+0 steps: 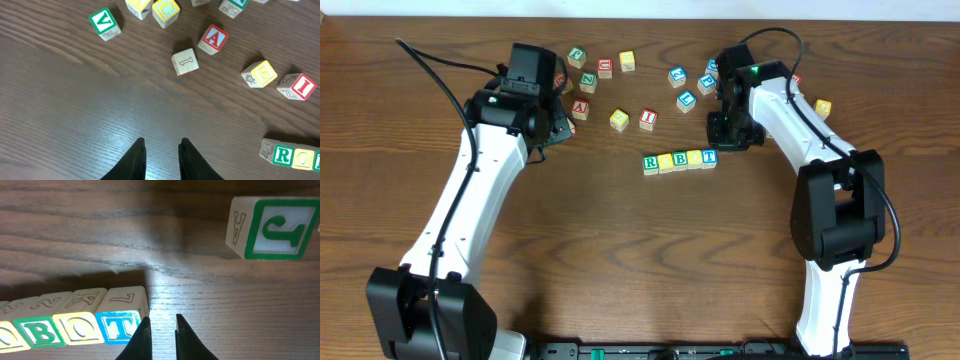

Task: Spell out ROBOT

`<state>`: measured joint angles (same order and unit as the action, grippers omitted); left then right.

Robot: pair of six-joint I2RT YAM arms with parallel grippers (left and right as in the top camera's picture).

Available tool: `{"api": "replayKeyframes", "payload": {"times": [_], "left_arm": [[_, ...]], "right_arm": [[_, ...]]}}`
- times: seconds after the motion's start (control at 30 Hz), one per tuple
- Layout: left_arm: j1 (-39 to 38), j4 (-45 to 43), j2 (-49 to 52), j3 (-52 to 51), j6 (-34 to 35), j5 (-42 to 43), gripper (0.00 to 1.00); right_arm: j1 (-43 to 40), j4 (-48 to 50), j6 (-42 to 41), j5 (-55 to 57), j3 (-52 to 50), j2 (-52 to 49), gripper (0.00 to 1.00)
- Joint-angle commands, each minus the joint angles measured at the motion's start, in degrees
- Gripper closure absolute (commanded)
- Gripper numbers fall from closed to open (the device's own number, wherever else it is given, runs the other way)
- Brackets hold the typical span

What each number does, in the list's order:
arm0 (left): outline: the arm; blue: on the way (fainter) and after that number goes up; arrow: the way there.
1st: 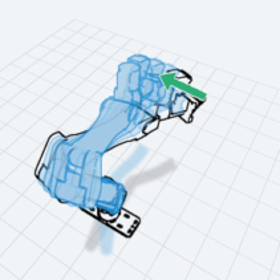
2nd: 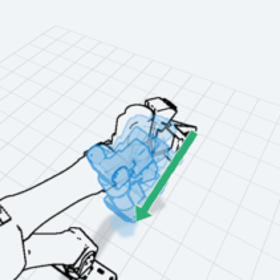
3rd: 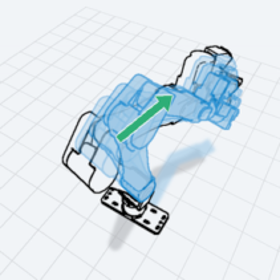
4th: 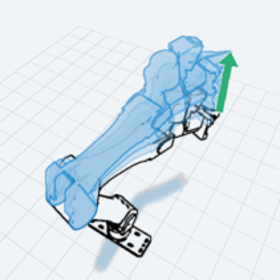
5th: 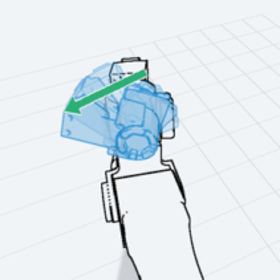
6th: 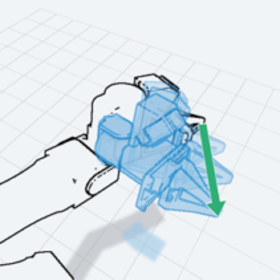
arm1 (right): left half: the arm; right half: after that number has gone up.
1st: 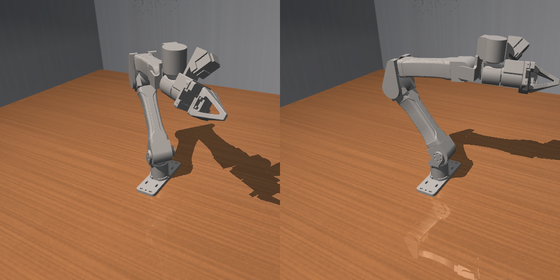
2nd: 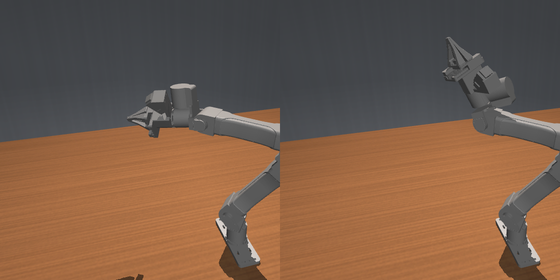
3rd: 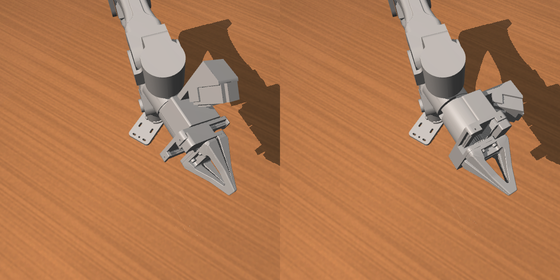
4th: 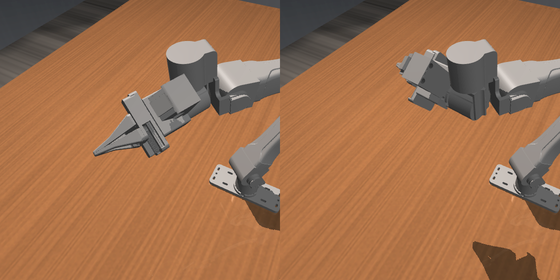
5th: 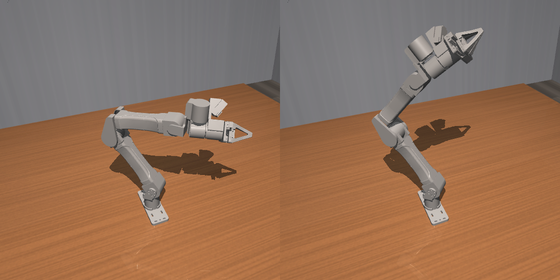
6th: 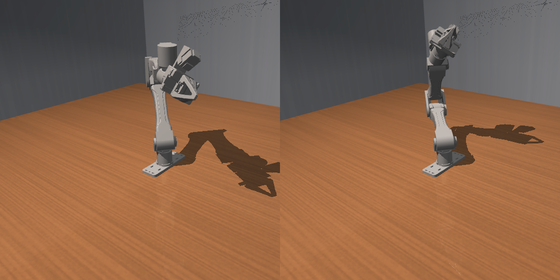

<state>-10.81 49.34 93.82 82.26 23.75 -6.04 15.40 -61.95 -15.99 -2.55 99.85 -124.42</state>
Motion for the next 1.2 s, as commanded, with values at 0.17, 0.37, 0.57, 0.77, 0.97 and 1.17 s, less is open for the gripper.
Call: {"api": "replayKeyframes", "payload": {"times": [0.17,0.37,0.57,0.77,0.97,1.17], "left_arm": [[-2.8,-1.4,0.6,-1.4,1.7,0.1,0.77],[-4.7,-2.1,2.2,-1.4,2.2,0.1,0.78],[-6.4,-2.1,5.9,-1.4,4.3,1.6,0.78],[-9.0,-2.8,9.5,-1.4,6.2,4.6,0.8],[-10.0,-3.6,12.0,-1.4,7.3,8.4,0.81],[-10.0,-4.4,14.7,-1.4,7.2,11.7,0.81]], "right_arm": [[-0.4,0.7,0.7,0.7,-2.1,1.5,0.86],[-0.3,1.8,0.6,0.4,-3.4,1.5,0.87],[-0.3,2.2,0.6,0.4,-3.6,1.5,0.87],[-0.3,2.6,0.7,-0.9,-3.7,1.5,0.87],[-0.3,2.9,0.7,-0.9,-3.7,1.5,0.87],[-0.3,2.9,0.7,-0.9,-3.7,1.5,0.87]]}}
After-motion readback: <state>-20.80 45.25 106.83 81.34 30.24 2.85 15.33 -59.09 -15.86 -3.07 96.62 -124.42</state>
